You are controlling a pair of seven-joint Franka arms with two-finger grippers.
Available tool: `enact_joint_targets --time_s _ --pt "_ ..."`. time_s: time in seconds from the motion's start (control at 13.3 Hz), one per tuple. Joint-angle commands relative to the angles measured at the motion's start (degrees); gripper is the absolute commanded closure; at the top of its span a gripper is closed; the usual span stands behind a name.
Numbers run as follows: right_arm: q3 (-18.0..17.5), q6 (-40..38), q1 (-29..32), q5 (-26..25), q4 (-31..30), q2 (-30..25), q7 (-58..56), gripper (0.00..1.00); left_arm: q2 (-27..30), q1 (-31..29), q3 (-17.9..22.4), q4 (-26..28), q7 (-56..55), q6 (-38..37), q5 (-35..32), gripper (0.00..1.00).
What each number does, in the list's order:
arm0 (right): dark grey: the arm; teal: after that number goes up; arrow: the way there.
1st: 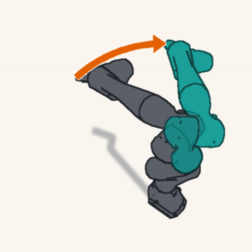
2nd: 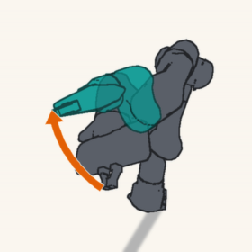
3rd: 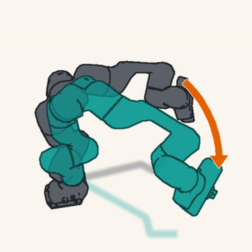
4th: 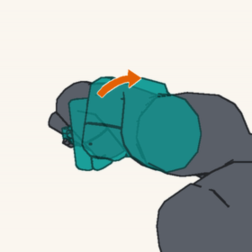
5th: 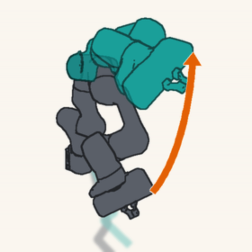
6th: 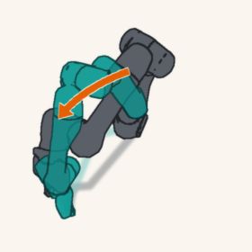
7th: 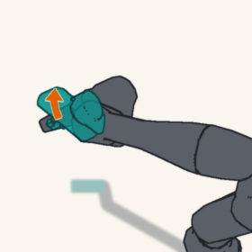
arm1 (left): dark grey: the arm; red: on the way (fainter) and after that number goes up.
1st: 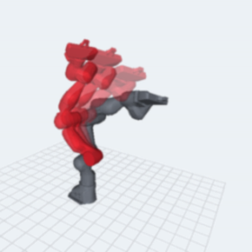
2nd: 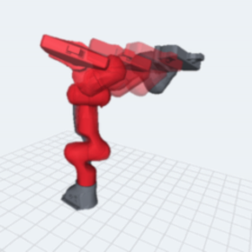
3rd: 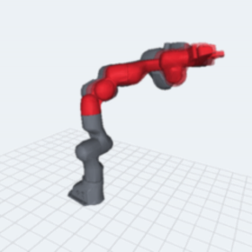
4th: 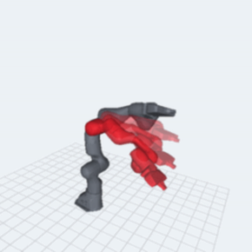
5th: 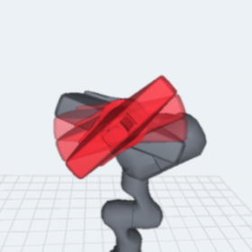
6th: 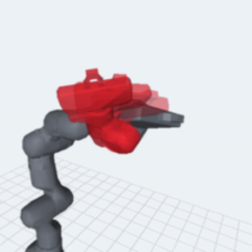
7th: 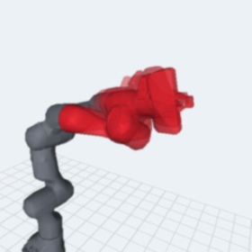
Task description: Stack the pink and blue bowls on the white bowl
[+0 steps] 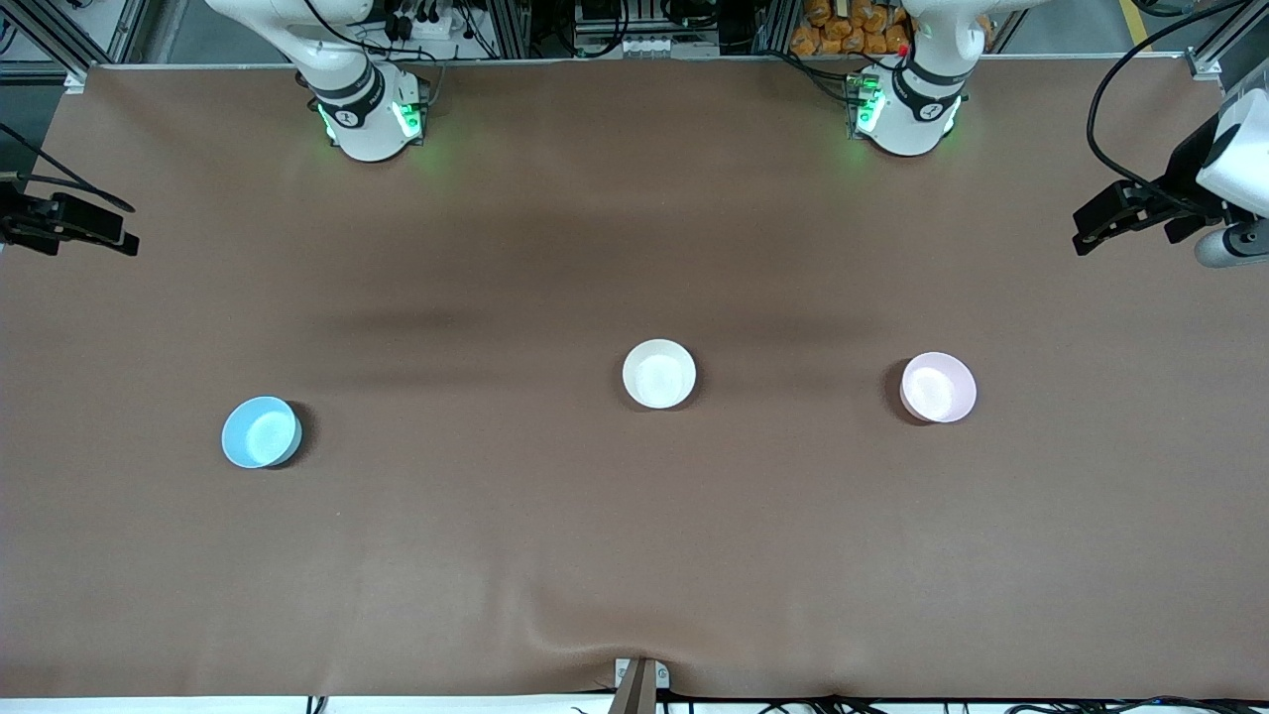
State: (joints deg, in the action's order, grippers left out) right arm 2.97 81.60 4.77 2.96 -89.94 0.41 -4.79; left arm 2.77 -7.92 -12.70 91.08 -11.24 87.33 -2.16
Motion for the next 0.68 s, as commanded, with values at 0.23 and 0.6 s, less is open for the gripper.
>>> enact_joint_targets --time_s 0.23,0.6 --pt "-0.42 -0.39 0.41 -0.32 1.08 0.38 0.13 0.0 -1.1 -0.69 -0.13 -3.01 2.37 -1.81 -0.21 0.0" --pt "-0.42 -0.3 0.41 -0.32 0.81 0.38 0.13 0.0 -1.63 -0.69 -0.04 -2.93 4.56 -1.9 0.32 0.0"
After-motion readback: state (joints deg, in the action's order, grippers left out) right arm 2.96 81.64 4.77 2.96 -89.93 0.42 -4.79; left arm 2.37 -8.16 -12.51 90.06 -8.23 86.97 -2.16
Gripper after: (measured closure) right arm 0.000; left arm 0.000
